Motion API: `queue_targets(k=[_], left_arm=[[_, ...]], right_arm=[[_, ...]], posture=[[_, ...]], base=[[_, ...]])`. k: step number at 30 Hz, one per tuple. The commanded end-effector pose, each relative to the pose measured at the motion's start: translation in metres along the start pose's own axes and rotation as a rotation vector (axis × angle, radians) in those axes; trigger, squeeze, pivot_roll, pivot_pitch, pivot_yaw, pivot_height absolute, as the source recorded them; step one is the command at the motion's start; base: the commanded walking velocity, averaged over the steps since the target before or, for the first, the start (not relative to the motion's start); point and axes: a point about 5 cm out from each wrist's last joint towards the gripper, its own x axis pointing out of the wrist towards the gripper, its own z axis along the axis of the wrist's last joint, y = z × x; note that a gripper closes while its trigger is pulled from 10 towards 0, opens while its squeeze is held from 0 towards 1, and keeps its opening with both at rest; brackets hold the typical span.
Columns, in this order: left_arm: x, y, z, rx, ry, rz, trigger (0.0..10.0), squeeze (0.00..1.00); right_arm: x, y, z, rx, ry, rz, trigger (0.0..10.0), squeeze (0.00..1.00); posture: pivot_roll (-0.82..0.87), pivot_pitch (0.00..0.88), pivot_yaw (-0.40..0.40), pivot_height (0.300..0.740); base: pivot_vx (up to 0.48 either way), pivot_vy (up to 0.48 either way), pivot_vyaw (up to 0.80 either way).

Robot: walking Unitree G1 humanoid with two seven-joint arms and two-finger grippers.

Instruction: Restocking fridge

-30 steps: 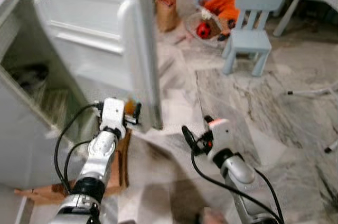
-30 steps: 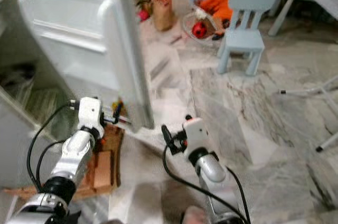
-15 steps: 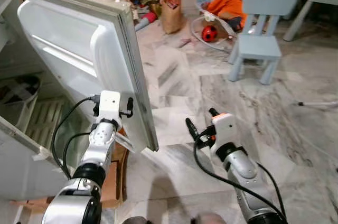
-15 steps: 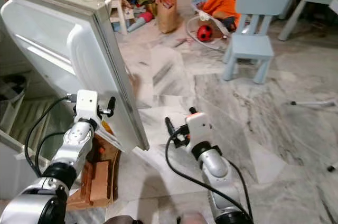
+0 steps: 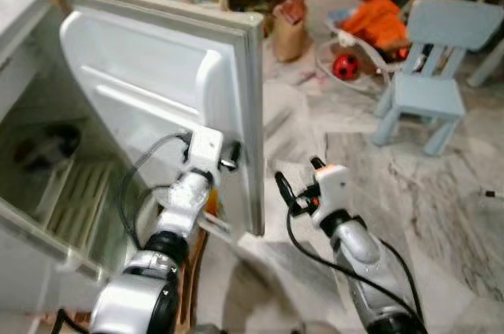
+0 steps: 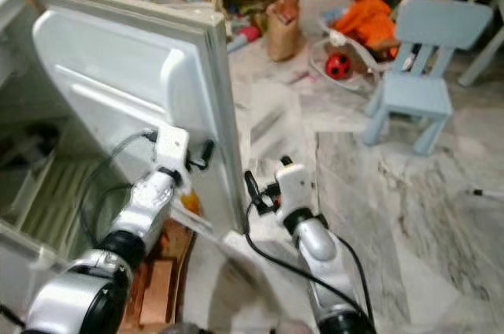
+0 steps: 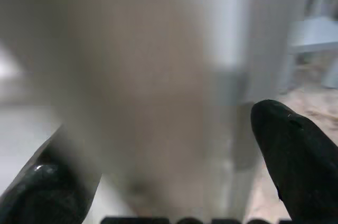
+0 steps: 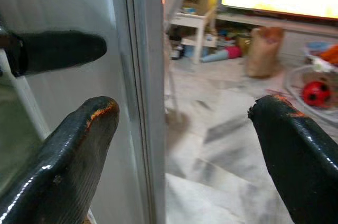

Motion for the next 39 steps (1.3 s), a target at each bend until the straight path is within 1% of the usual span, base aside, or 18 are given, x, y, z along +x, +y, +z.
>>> queue_targets(k=[1,3,5,7,9,10,12,15,17,18,20,26,30,34,36,37,38,39], left_arm=[[0.004,-0.010,0.005,0.031,-0.004,-0.052,10.0,0.00],[0.007,-0.019,0.008,0.046,-0.005,-0.089,10.0,0.00],[0.008,-0.024,0.011,0.062,-0.007,-0.111,10.0,0.00],[0.009,-0.026,0.012,0.064,-0.008,-0.113,10.0,0.00],[0.010,-0.026,0.014,0.066,-0.013,-0.109,10.0,0.00],[0.010,-0.023,0.015,0.057,-0.023,-0.099,10.0,0.00],[0.008,-0.011,0.011,0.042,-0.021,-0.062,10.0,0.00],[0.004,0.001,0.005,0.044,-0.013,-0.026,10.0,0.00],[-0.003,0.016,-0.007,0.045,0.016,0.021,10.0,0.00],[-0.003,0.016,-0.007,0.045,0.016,0.021,10.0,0.00],[-0.011,0.027,-0.018,0.055,0.040,0.056,10.0,0.00],[-0.021,0.036,-0.029,0.052,0.066,0.101,10.0,0.00],[-0.022,0.034,-0.026,0.033,0.039,0.077,10.0,0.00],[-0.016,0.025,-0.018,0.038,0.021,0.045,10.0,0.00],[-0.015,0.023,-0.017,0.040,0.017,0.038,10.0,0.00],[-0.012,0.019,-0.013,0.039,0.011,0.024,10.0,0.00],[-0.006,0.011,-0.005,0.045,0.001,-0.005,10.0,0.00],[-0.003,0.007,-0.002,0.051,-0.003,-0.017,10.0,0.00]], right_arm=[[0.000,-0.001,-0.002,-0.003,0.007,-0.016,10.0,0.00],[-0.001,-0.002,-0.003,-0.004,0.009,-0.021,10.0,0.00],[-0.001,-0.002,-0.004,-0.004,0.012,-0.025,10.0,0.00],[-0.001,-0.001,-0.005,-0.004,0.014,-0.026,10.0,0.00],[-0.001,-0.001,-0.005,-0.003,0.016,-0.027,10.0,0.00],[-0.001,-0.001,-0.005,-0.003,0.016,-0.028,10.0,0.00],[-0.001,-0.001,-0.006,-0.002,0.018,-0.031,10.0,0.00],[-0.001,-0.001,-0.007,-0.003,0.019,-0.033,10.0,0.00],[0.000,-0.001,-0.008,-0.006,0.024,-0.031,10.0,0.00],[0.000,-0.001,-0.008,-0.006,0.024,-0.031,10.0,0.00],[0.002,0.000,-0.009,-0.008,0.028,-0.026,10.0,0.00],[0.004,0.001,-0.009,-0.016,0.033,-0.018,10.0,0.00],[0.005,-0.002,-0.009,-0.031,0.037,-0.026,10.0,0.00],[0.006,-0.002,-0.008,-0.041,0.032,-0.030,10.0,0.00],[0.007,-0.003,-0.007,-0.042,0.031,-0.031,10.0,0.00],[0.007,-0.003,-0.007,-0.043,0.029,-0.033,10.0,0.00],[0.006,-0.004,-0.007,-0.047,0.026,-0.038,10.0,0.00],[0.006,-0.004,-0.007,-0.048,0.026,-0.040,10.0,0.00]], posture=[[-0.10,0.000,0.063,0.740],[-0.10,0.000,0.065,0.740],[-0.10,0.000,0.067,0.740],[-0.10,0.000,0.070,0.740],[-0.10,0.000,0.072,0.740],[-0.10,0.000,0.073,0.740],[-0.10,0.000,0.074,0.740],[-0.09,0.000,0.072,0.740],[-0.08,0.000,0.068,0.740],[-0.08,0.000,0.068,0.740],[-0.08,0.000,0.064,0.740],[-0.07,0.000,0.058,0.740],[-0.07,0.000,0.055,0.740],[-0.08,0.000,0.057,0.740],[-0.08,0.000,0.059,0.740],[-0.08,0.000,0.059,0.740],[-0.08,0.000,0.060,0.740],[-0.08,0.000,0.060,0.740]], base=[[0.465,0.000,0.00],[0.465,0.000,0.00],[0.465,0.000,0.00],[0.431,0.000,0.00],[0.000,0.000,0.00],[0.000,0.000,0.00],[0.000,0.000,0.00],[0.000,0.000,0.00],[0.000,0.000,0.00],[0.000,0.000,0.00],[0.000,0.000,0.00],[0.000,0.000,0.00],[0.000,0.000,0.00],[0.349,0.000,0.00],[0.390,0.000,0.00],[0.458,0.000,0.00],[0.446,0.000,0.00],[0.446,0.000,0.00]])
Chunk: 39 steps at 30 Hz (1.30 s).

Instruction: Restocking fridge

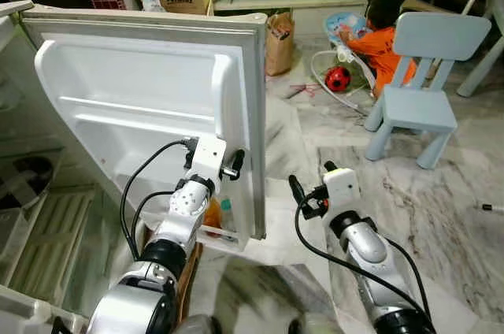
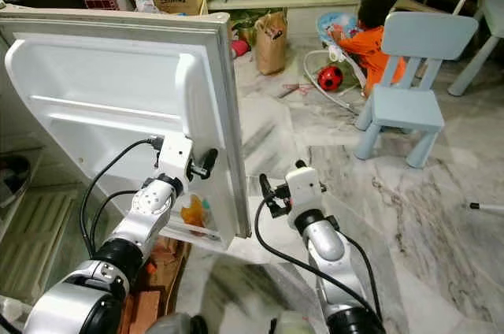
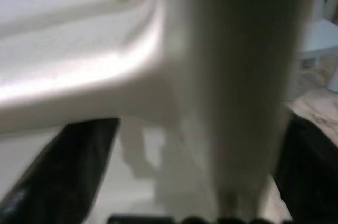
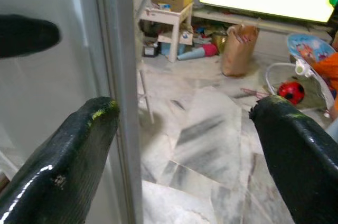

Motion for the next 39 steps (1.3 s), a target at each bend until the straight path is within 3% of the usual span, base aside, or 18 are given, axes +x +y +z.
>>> queue_targets(k=[1,11,21,29,32,39], left_arm=[[0.007,-0.006,0.011,0.021,-0.016,-0.031,10.0,0.00],[0.024,-0.029,0.035,0.067,-0.022,-0.092,10.0,0.00],[0.030,-0.028,0.045,0.058,-0.030,-0.076,10.0,0.00],[0.014,-0.010,0.015,0.042,0.012,-0.049,10.0,0.00],[-0.006,0.008,-0.016,0.060,0.075,0.003,10.0,0.00],[-0.021,0.024,-0.027,0.066,0.074,0.060,10.0,0.00]], right_arm=[[0.005,0.000,0.009,-0.017,-0.030,-0.001,10.0,0.00],[0.003,-0.001,0.008,-0.020,-0.032,-0.011,10.0,0.00],[0.008,-0.007,0.012,-0.033,-0.041,-0.029,10.0,0.00],[0.008,-0.003,0.012,-0.022,-0.038,-0.017,10.0,0.00],[0.010,0.000,0.010,-0.017,-0.030,-0.004,10.0,0.00],[0.013,0.002,0.011,-0.020,-0.032,0.010,10.0,0.00]], posture=[[-0.09,0.000,0.062,0.740],[-0.11,0.000,0.069,0.740],[-0.10,0.000,0.069,0.740],[-0.09,0.000,0.064,0.740],[-0.07,0.000,0.059,0.740],[-0.05,0.000,0.054,0.740]], base=[[0.446,0.000,0.00],[0.454,0.000,0.00],[0.455,0.000,0.00],[0.035,0.000,0.00],[0.000,0.000,0.00],[0.000,0.000,0.00]])
